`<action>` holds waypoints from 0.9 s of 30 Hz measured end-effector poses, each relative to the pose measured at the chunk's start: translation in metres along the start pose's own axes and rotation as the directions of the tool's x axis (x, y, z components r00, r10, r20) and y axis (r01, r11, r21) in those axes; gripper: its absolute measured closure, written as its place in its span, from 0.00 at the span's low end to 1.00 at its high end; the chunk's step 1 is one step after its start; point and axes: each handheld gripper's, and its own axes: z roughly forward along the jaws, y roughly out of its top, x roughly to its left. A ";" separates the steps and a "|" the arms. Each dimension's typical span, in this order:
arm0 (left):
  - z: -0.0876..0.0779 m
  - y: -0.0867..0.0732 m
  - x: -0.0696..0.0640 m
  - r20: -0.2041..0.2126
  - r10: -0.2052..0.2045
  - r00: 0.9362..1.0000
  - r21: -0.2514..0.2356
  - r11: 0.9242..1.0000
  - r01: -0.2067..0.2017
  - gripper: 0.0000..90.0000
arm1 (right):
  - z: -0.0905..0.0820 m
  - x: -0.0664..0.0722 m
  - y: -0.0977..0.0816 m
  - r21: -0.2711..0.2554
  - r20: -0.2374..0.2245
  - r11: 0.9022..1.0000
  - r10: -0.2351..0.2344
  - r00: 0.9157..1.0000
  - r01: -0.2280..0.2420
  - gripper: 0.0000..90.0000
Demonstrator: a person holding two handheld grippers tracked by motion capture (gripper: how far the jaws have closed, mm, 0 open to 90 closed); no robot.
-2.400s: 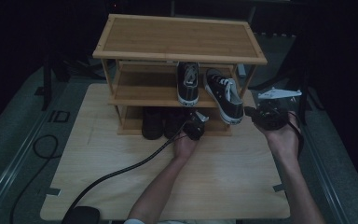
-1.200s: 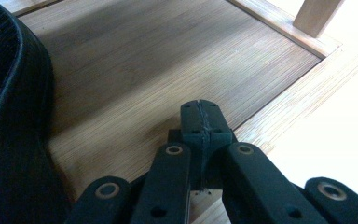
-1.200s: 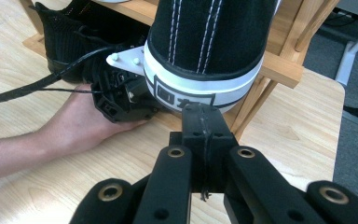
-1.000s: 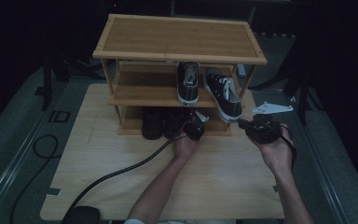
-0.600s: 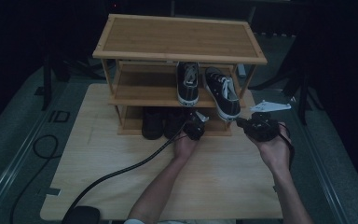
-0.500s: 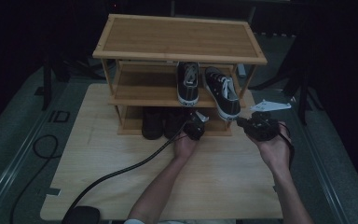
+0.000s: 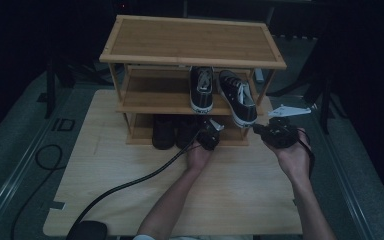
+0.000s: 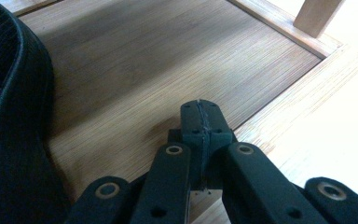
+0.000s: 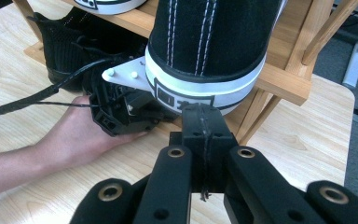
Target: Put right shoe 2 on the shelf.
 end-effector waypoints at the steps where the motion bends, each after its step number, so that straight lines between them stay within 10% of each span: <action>1: 0.000 0.000 0.000 0.000 0.001 1.000 0.001 1.000 -0.001 1.00 | 0.000 0.000 0.000 -0.001 -0.002 1.000 0.000 1.000 0.000 1.00; 27: -0.001 0.000 0.000 -0.005 0.001 1.000 0.006 1.000 -0.001 1.00 | 0.016 -0.006 0.011 0.011 -0.020 1.000 0.022 1.000 -0.022 1.00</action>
